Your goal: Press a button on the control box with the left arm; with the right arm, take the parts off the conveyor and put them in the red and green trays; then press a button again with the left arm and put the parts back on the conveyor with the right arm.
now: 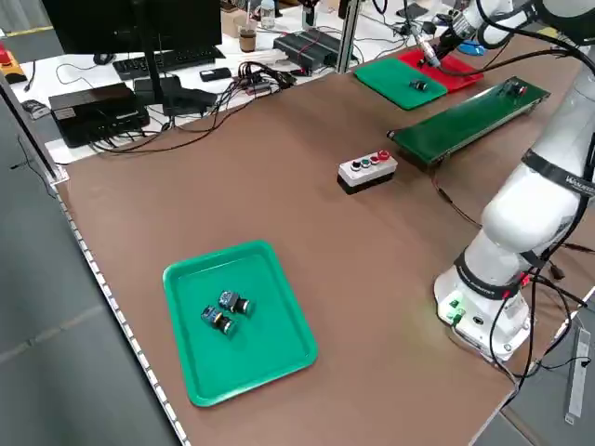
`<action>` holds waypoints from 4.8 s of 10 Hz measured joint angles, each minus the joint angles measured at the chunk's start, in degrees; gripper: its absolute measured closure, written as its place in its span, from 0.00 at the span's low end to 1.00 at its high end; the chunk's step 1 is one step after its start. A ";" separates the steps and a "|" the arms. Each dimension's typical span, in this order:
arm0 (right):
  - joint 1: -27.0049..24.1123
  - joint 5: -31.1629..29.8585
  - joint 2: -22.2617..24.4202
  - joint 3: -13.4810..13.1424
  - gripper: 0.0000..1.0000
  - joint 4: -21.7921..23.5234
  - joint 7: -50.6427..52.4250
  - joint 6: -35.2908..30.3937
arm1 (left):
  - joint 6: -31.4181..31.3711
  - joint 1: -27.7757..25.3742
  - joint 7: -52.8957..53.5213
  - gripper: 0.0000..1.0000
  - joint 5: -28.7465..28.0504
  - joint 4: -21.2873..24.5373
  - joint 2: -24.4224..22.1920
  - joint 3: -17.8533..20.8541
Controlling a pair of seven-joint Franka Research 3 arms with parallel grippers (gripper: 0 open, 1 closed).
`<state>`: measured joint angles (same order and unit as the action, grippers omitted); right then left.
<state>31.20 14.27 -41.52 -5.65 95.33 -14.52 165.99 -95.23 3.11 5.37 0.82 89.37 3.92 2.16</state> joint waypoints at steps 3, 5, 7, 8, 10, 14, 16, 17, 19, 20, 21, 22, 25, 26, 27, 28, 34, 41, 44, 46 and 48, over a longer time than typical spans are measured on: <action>-0.07 -4.78 -2.25 -0.53 0.08 -1.78 0.57 0.06 | 0.00 0.00 0.00 0.00 0.00 0.00 0.00 0.00; -0.25 -7.52 -2.93 -0.84 0.08 -1.76 0.58 0.05 | 0.00 0.00 0.00 0.00 0.00 0.00 0.01 0.00; -0.21 -7.72 -4.06 -0.85 0.08 -1.76 0.65 0.04 | 0.00 0.00 0.00 0.00 0.00 0.00 0.01 0.00; -0.09 -7.74 -4.77 -0.84 0.08 -1.76 0.68 0.05 | 0.00 0.00 0.00 0.00 0.00 0.00 0.01 0.00; 0.17 -7.76 -5.81 -0.78 0.10 -1.76 0.72 0.05 | 0.00 0.00 0.00 0.00 0.00 0.00 0.02 0.00; 0.33 -7.77 -6.16 -0.69 0.18 -1.78 0.72 0.06 | 0.00 -0.03 0.00 0.00 0.00 0.01 0.13 0.02; 0.34 -7.77 -6.16 -0.68 0.23 -1.78 0.71 0.06 | 0.00 -0.03 0.00 0.00 0.00 0.01 0.24 0.02; 0.35 -7.77 -6.16 -0.66 0.25 -1.78 0.71 0.06 | 0.00 -0.03 0.00 0.00 0.00 0.01 0.26 0.02; 0.42 -7.77 -6.16 -0.57 0.28 -1.81 0.70 0.06 | 0.00 -0.04 0.00 0.00 0.00 0.01 0.27 0.02; 0.50 -7.77 -6.20 -0.50 0.32 -1.82 0.69 0.06 | 0.00 -0.04 0.00 0.00 0.00 0.01 0.27 0.02; 0.62 -7.75 -6.34 -0.43 0.34 -1.82 0.63 0.06 | 0.00 -0.04 0.00 0.00 0.00 0.01 0.27 0.03; 0.72 -7.75 -6.46 -0.43 0.42 -1.82 0.59 0.06 | 0.00 -0.04 0.00 0.00 0.00 0.01 0.27 0.04; 0.75 -7.72 -6.58 -0.43 0.59 -1.88 0.00 0.06 | 0.00 -0.05 0.00 0.00 0.00 0.01 0.28 0.04; 0.75 -7.72 -6.59 -0.43 0.59 -1.92 -0.31 0.06 | 0.00 -0.04 0.00 0.00 0.00 0.01 0.28 0.04; 0.75 -7.72 -6.59 -0.43 0.59 -1.98 -0.47 0.02 | 0.00 -0.05 0.00 0.00 0.00 0.01 0.28 0.04; 0.75 -7.72 -6.59 -0.47 0.59 -2.15 -0.51 -0.82 | 0.00 -0.05 0.00 0.00 0.00 0.01 0.28 0.06; 0.10 -7.72 2.01 -1.14 0.59 -6.69 -0.33 -33.55 | 0.00 -0.06 0.00 0.00 0.00 0.01 0.31 0.08; -0.45 -7.69 21.46 -0.84 0.59 7.36 -0.44 -43.99 | 0.00 -0.07 0.00 0.00 0.00 0.02 0.38 0.10; 1.50 -7.65 28.23 -0.30 0.59 14.13 -4.21 -44.00 | 0.00 -0.07 0.00 0.00 0.00 0.02 0.39 0.10; 3.06 -7.63 30.60 -0.19 0.59 16.56 -7.43 -43.99 | 0.00 -0.08 0.00 0.00 0.00 0.02 0.39 0.11; 5.05 -7.56 31.47 -0.12 0.59 17.81 -10.07 -43.97 | 0.00 -0.08 0.00 0.00 0.00 0.02 0.39 0.11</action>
<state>36.25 6.71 -10.06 -5.78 113.14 -24.59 122.03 -95.23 3.03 5.37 0.83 89.39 4.31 2.27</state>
